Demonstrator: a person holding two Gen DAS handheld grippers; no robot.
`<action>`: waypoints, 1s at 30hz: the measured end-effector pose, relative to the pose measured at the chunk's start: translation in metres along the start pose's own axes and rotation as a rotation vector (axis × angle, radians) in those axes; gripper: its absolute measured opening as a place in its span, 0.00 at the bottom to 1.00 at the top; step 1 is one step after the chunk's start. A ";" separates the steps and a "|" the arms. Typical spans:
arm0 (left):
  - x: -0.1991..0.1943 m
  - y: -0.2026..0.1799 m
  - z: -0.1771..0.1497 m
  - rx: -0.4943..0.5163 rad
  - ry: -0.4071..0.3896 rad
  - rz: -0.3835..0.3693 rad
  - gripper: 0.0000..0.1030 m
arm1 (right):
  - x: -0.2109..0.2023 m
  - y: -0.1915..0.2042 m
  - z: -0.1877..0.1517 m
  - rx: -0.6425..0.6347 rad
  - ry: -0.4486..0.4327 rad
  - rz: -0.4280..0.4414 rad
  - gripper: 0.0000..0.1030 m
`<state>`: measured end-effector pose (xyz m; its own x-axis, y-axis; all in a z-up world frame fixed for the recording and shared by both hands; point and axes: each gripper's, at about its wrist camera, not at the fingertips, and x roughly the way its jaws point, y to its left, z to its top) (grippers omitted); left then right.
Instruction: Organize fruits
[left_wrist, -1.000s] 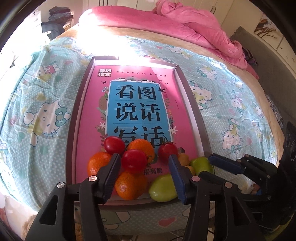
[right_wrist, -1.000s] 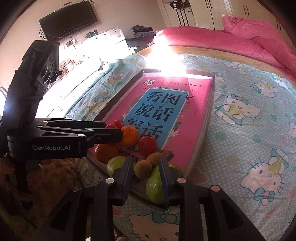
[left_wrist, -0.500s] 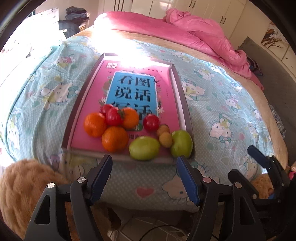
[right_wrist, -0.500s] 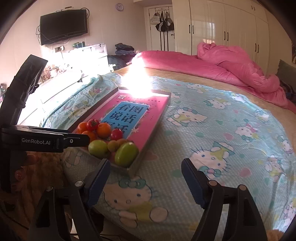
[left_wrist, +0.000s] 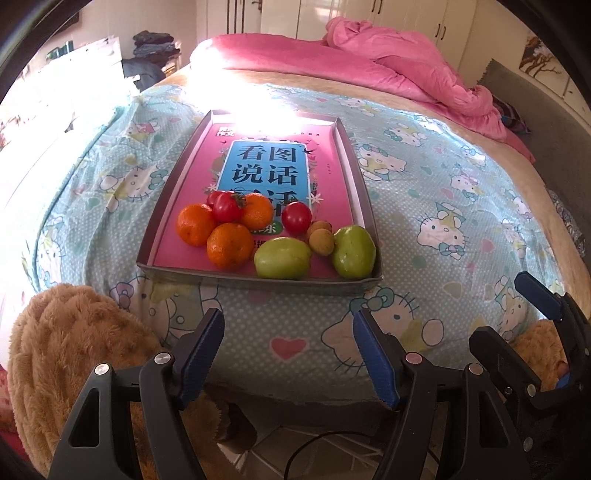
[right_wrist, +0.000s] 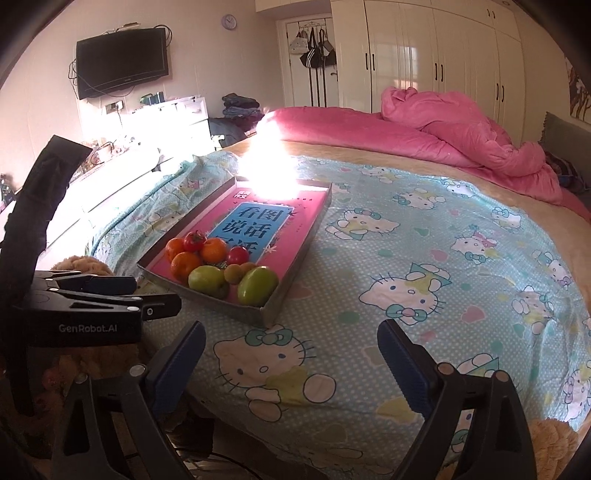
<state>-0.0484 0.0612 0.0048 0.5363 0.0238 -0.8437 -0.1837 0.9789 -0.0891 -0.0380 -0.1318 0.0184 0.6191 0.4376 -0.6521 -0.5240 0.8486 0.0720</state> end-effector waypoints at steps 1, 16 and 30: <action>0.000 0.000 0.000 0.003 -0.002 0.001 0.72 | 0.000 0.000 0.000 -0.001 -0.003 0.005 0.92; 0.001 0.000 0.000 0.014 0.001 0.009 0.72 | 0.002 0.006 0.000 -0.024 -0.003 0.011 0.92; 0.002 0.001 0.001 0.021 0.000 0.022 0.72 | 0.002 0.005 0.002 -0.021 -0.008 0.002 0.93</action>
<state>-0.0471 0.0622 0.0033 0.5321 0.0453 -0.8455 -0.1782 0.9822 -0.0595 -0.0386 -0.1258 0.0190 0.6230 0.4414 -0.6458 -0.5373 0.8415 0.0568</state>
